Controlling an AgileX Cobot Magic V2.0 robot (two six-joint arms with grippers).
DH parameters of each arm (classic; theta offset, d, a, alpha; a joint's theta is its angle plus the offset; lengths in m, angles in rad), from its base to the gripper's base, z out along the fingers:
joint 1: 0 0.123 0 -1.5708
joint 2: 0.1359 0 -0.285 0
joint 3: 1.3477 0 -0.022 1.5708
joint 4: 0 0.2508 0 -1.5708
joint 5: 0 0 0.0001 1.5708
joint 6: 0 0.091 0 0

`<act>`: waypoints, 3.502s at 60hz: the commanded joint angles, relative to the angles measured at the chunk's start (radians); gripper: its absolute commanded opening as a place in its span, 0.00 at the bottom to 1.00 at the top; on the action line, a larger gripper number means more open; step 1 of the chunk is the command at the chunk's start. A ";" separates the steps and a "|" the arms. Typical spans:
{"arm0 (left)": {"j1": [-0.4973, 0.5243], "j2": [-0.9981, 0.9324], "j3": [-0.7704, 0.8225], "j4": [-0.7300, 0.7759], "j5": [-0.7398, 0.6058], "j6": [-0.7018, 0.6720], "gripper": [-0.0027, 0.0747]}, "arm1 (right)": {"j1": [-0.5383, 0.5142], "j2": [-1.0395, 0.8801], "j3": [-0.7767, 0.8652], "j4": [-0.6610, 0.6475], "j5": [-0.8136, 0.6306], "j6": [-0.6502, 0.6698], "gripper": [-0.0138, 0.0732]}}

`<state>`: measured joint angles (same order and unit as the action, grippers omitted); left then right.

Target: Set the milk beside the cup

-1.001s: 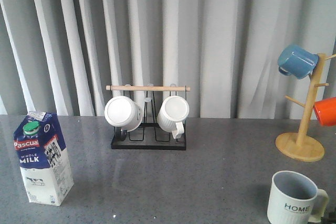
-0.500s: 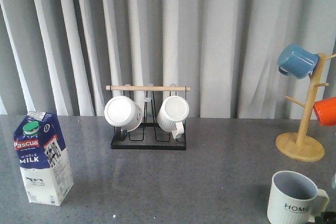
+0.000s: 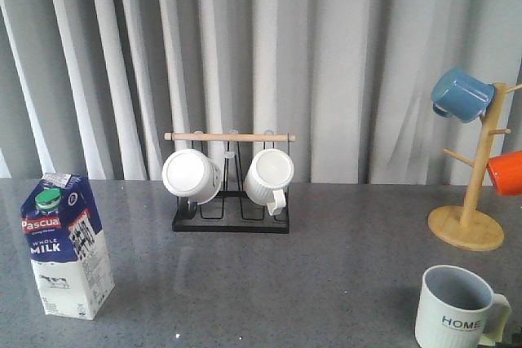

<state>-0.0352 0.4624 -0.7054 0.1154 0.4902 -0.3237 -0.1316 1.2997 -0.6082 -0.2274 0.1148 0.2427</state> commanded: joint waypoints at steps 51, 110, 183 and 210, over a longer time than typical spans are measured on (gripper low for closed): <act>0.002 0.016 -0.031 0.001 -0.058 -0.001 0.57 | 0.031 -0.020 -0.031 0.159 -0.038 -0.124 0.62; 0.002 0.016 -0.031 0.011 -0.036 -0.001 0.57 | -0.014 0.266 -0.103 0.135 -0.383 -0.212 0.58; 0.002 0.016 -0.031 0.027 -0.011 -0.001 0.57 | 0.477 0.337 -0.252 0.129 -0.291 -0.084 0.16; 0.002 0.016 -0.031 0.027 0.033 -0.001 0.57 | 0.477 0.338 -0.252 0.134 -0.172 -0.084 0.53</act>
<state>-0.0348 0.4644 -0.7054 0.1381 0.5861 -0.3237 0.3467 1.6780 -0.8310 -0.0970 -0.0285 0.1608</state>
